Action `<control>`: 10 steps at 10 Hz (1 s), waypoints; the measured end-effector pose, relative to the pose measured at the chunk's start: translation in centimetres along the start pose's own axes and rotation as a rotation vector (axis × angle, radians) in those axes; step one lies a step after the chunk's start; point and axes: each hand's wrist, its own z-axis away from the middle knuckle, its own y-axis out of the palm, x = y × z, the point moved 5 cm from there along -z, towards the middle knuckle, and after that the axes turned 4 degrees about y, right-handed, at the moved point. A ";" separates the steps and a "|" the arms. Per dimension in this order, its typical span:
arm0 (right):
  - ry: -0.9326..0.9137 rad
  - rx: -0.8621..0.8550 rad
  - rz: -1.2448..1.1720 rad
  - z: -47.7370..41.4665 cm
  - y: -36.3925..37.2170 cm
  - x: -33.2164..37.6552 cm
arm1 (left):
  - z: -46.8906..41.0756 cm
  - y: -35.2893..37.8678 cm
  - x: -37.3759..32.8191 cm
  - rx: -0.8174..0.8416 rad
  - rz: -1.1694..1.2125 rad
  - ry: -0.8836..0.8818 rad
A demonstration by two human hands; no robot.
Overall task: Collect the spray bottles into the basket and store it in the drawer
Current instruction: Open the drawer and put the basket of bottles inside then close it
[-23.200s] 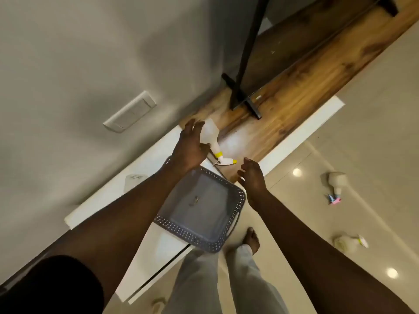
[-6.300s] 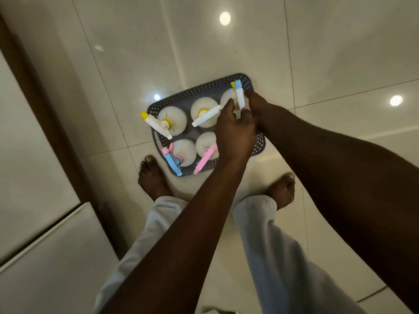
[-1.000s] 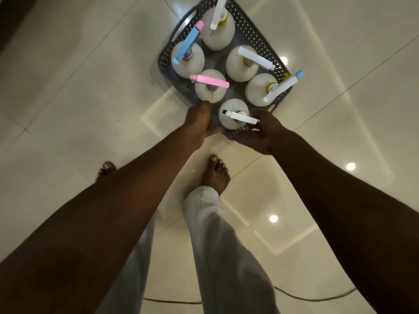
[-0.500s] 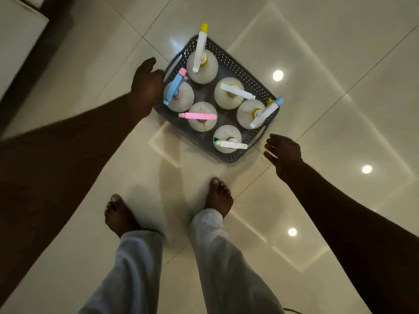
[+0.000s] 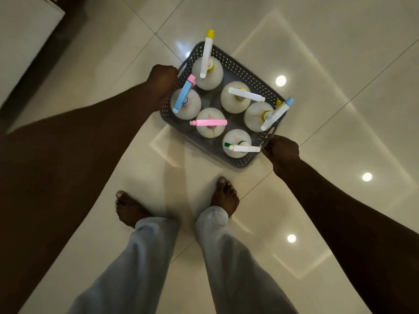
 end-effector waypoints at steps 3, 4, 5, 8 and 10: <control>-0.023 -0.069 -0.066 11.0 -1.9 0.7 | 17.4 -17.7 18.0 -0.804 1.449 -0.110; -0.069 -0.077 0.025 16.9 -2.8 1.5 | 24.4 -15.1 16.5 -0.804 1.531 -0.142; -0.122 -0.064 0.116 24.8 -3.3 4.3 | 33.1 -12.0 16.0 -0.844 1.616 -0.197; -0.339 0.069 0.308 46.9 -0.9 13.7 | 57.8 -6.8 16.8 -0.974 1.894 -0.266; -0.463 0.134 0.387 57.2 4.7 19.9 | 69.0 -6.5 19.6 -1.061 2.015 -0.213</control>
